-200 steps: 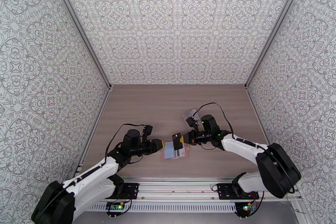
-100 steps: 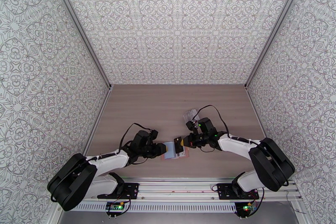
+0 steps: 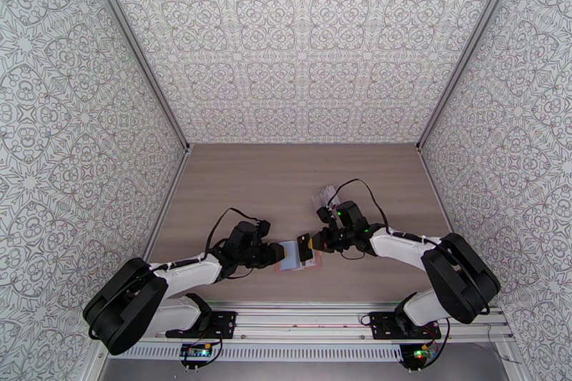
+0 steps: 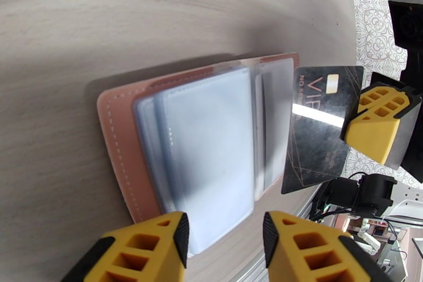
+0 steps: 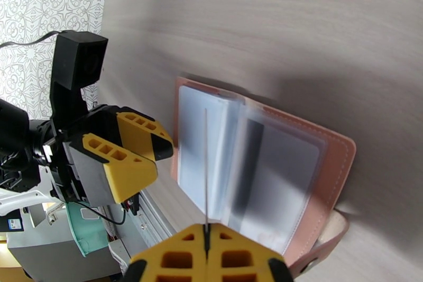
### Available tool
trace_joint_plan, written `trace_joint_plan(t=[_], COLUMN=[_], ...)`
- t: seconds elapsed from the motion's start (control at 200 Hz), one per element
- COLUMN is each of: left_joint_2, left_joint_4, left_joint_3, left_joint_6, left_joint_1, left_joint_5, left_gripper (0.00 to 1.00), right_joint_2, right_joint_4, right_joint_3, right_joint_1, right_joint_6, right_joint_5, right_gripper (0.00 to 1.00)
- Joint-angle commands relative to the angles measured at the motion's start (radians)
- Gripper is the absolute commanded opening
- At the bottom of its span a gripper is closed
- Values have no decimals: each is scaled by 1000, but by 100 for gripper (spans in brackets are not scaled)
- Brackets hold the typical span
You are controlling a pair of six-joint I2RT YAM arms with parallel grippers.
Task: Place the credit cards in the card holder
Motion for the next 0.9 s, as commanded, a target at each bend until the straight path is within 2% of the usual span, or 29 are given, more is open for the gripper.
trace_joint_plan(t=[0.0, 0.475, 0.895], left_joint_2=[-1, -1, 50], left_joint_4=[-38, -118, -148], left_joint_3=[33, 91, 124], left_joint_6=[17, 24, 39], left_joint_1=[-10, -56, -57], left_joint_5=[-26, -96, -126], left_gripper=[44, 44, 43], right_joint_2=[-12, -24, 9], right_joint_4=[-39, -77, -52], right_joint_3=[17, 45, 74], right_joint_1=[11, 12, 35], right_joint_6=[-26, -29, -2], right_joint_5=[20, 44, 54], right_gripper=[0, 0, 0])
